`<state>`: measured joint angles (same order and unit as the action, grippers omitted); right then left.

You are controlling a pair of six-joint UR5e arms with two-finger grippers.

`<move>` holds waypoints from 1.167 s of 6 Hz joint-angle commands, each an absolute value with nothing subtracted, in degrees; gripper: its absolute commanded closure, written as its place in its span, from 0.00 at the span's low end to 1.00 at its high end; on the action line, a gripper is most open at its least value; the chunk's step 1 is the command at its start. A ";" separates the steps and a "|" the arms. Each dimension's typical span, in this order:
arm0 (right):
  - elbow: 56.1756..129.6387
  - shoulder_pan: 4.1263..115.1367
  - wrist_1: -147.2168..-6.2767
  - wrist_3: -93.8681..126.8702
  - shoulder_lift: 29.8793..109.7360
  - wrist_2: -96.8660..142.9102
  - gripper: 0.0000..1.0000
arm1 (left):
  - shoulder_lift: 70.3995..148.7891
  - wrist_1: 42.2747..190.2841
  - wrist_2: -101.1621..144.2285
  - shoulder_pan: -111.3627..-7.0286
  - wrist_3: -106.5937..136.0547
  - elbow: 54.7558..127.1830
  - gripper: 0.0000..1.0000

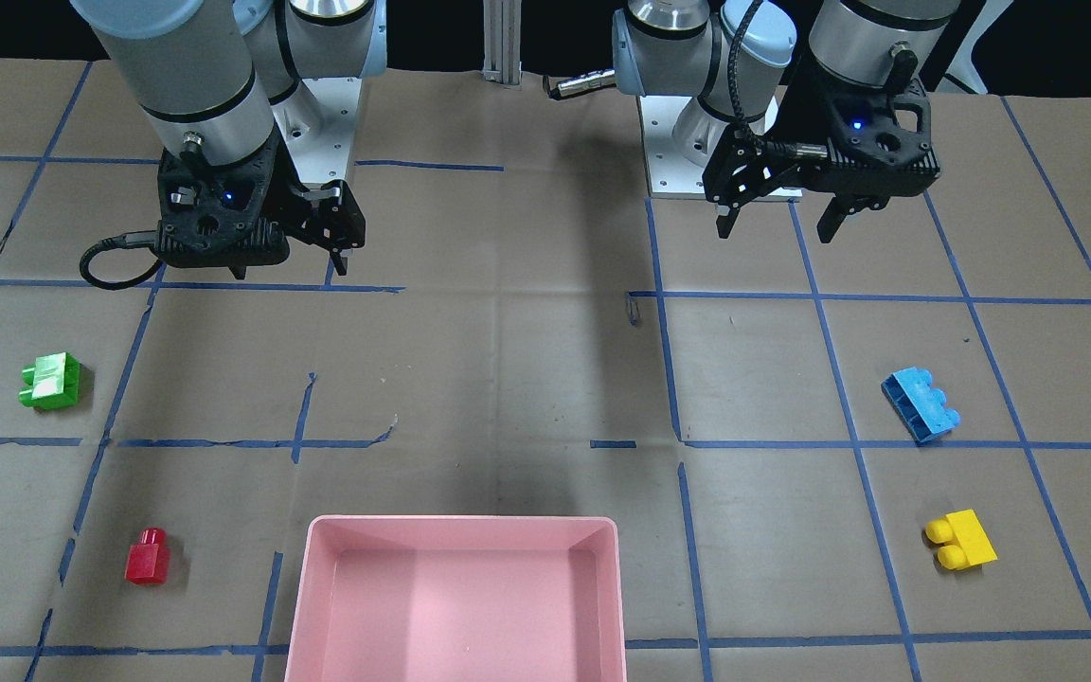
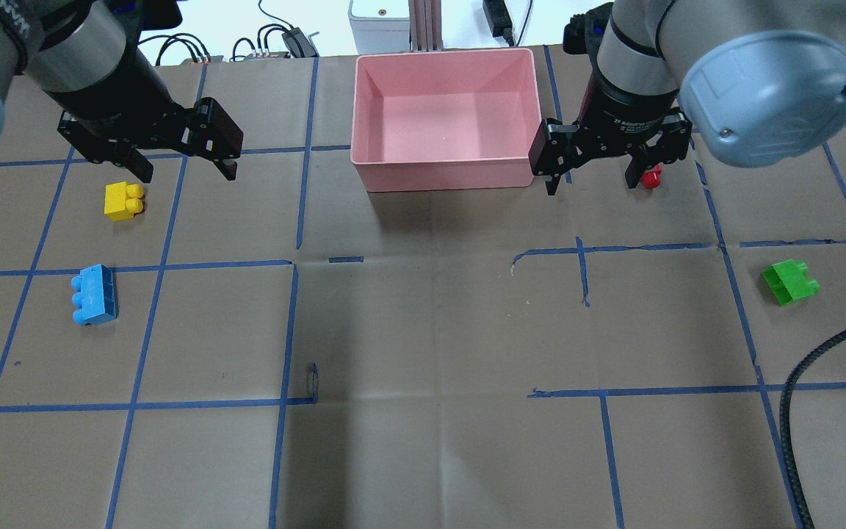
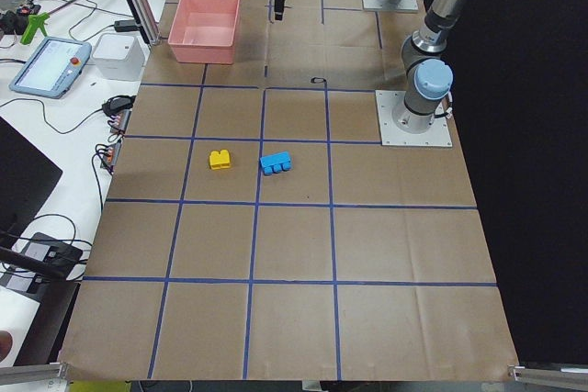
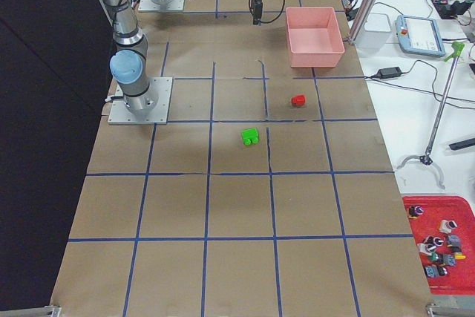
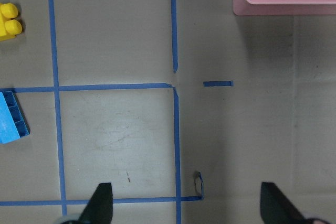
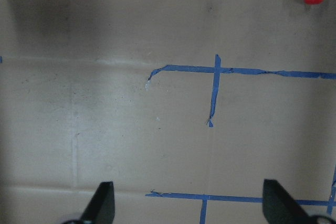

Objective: Put all blocks into box

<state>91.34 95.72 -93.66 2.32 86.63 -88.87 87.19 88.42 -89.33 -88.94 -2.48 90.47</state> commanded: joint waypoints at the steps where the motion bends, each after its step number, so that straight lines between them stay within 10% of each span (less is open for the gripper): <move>1: 91.84 94.49 -94.65 -1.02 87.18 -88.94 0.00 | 87.27 88.42 -89.30 -88.95 -2.11 90.53 0.01; 7: 92.28 94.22 -94.92 -1.14 86.84 -88.33 0.00 | 87.01 88.68 -89.21 -78.63 -5.43 90.44 0.01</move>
<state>91.74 94.47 -94.83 -0.76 87.00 -88.35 87.05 88.63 -89.27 -83.46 -3.92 90.51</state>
